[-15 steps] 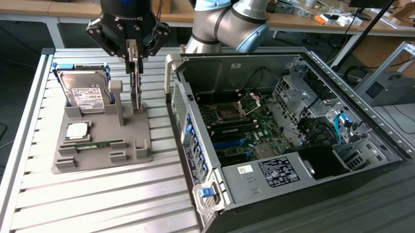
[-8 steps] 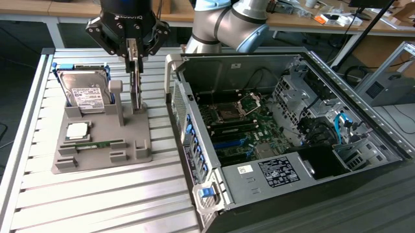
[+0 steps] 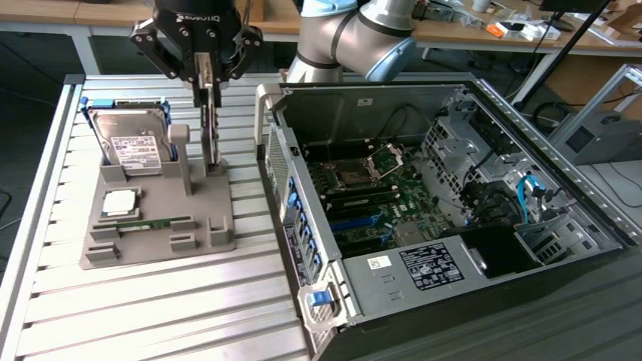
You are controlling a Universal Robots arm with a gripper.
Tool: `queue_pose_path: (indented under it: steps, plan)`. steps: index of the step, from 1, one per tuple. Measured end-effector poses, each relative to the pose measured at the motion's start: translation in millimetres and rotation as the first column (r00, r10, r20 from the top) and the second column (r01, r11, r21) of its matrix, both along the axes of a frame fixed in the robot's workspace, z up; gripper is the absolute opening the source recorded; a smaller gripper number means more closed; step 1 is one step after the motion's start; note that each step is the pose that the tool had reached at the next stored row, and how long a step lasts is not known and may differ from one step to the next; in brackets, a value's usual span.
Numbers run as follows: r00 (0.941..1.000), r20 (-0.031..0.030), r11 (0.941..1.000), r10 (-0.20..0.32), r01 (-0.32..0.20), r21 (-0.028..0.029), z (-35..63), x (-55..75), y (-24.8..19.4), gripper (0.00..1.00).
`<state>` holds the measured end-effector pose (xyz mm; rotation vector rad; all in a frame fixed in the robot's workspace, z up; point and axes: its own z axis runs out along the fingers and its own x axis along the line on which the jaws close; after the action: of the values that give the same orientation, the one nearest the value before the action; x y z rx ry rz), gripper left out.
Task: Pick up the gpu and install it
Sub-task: 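Pick up the gpu and move the gpu toward the slot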
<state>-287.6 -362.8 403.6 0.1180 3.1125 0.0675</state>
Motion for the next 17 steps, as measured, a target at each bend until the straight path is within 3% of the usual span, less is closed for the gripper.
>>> queue_pose_path:
  steps: [4,17]
  plan:
    - [1.0000,0.0000,1.0000,0.000,0.000,0.0000,6.9,0.0,0.0,0.27]
    - [1.0000,0.0000,1.0000,0.000,0.000,0.0000,14.5,0.0,0.0,0.27]
